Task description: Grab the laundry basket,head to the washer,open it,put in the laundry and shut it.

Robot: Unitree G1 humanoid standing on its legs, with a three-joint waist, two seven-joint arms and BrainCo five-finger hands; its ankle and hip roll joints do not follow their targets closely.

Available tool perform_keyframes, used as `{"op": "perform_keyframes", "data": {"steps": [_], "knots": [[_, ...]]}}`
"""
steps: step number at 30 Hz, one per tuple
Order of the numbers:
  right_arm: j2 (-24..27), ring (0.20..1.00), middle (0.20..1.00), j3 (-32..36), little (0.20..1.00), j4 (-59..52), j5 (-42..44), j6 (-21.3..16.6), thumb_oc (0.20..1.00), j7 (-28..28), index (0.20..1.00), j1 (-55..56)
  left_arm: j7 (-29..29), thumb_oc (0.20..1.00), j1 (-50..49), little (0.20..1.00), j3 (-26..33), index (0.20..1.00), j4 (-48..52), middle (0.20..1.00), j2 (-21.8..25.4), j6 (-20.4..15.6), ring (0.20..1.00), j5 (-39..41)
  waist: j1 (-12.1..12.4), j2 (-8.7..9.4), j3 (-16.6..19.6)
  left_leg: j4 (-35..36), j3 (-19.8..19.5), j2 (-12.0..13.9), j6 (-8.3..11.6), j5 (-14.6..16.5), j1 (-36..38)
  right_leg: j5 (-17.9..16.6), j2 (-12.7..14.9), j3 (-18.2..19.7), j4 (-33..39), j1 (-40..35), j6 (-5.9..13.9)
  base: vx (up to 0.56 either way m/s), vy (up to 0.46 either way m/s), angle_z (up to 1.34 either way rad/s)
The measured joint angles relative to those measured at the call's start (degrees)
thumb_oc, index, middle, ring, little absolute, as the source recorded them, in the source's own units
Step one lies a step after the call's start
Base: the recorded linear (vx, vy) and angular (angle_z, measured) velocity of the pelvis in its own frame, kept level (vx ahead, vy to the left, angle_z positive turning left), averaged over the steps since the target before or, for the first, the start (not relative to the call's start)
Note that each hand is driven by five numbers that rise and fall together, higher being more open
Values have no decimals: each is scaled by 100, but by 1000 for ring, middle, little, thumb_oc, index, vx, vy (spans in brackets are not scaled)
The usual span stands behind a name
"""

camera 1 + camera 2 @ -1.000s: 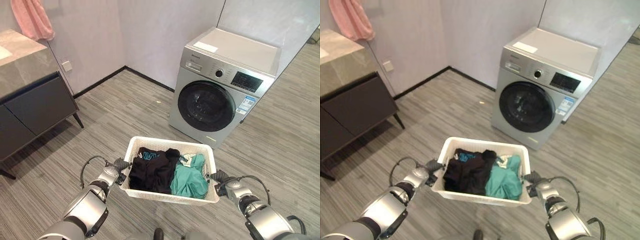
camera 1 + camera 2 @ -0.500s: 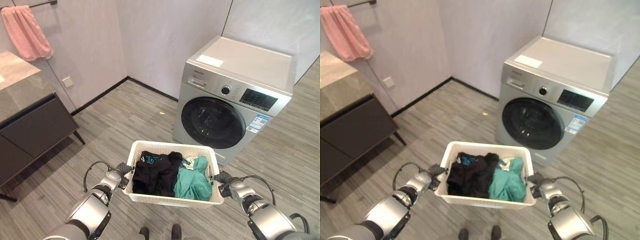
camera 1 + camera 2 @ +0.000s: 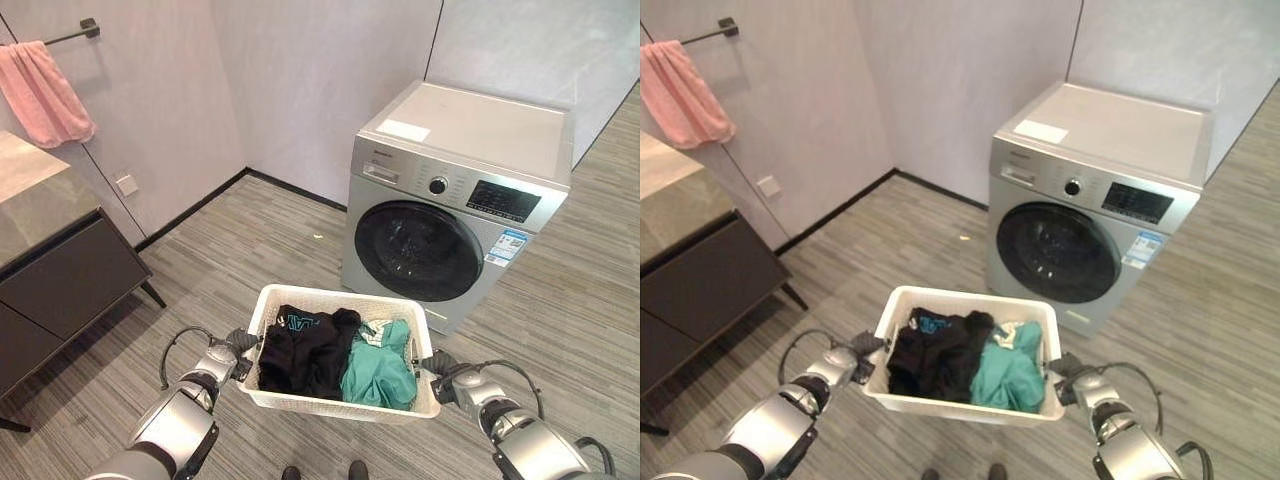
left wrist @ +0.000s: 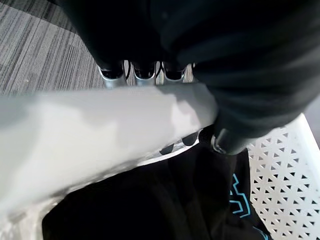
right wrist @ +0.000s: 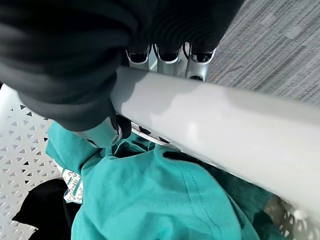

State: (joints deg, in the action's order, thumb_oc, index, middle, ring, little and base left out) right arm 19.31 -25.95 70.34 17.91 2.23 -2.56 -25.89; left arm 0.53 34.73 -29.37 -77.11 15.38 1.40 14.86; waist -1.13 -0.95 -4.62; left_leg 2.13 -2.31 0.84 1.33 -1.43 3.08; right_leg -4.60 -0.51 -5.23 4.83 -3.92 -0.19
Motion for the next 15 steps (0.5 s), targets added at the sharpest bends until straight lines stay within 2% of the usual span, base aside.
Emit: {"op": "perform_keyframes", "data": {"steps": [7,8,11,15], "knots": [[-1,200,200,1,200,3,46,0,200,123,200,9,-128,200,-180,200,-11,200,224,200,4,-1,200,32,6,-18,-5,5,-21,42,26,-13,-10,30,-44,-12,0,1,-45,-18,-12,0],[-3,200,200,12,200,29,157,0,200,222,200,99,-201,200,-336,200,-10,200,227,200,-95,0,200,257,-2,-190,52,20,-29,75,71,-48,18,8,-74,-16,0,-16,-89,13,33,0],[-103,200,200,468,200,698,639,41,200,217,200,-15,-114,200,-287,200,213,200,-73,200,-378,5,200,493,44,-235,84,167,-150,52,66,-60,182,14,-59,-16,2,-126,-80,38,49,5],[-106,200,200,566,200,1176,705,97,200,189,200,1,-87,200,-328,200,216,200,-454,200,-677,23,200,492,37,-315,175,253,-158,40,14,-28,294,79,-50,-1,4,-194,-44,46,35,1]]}}
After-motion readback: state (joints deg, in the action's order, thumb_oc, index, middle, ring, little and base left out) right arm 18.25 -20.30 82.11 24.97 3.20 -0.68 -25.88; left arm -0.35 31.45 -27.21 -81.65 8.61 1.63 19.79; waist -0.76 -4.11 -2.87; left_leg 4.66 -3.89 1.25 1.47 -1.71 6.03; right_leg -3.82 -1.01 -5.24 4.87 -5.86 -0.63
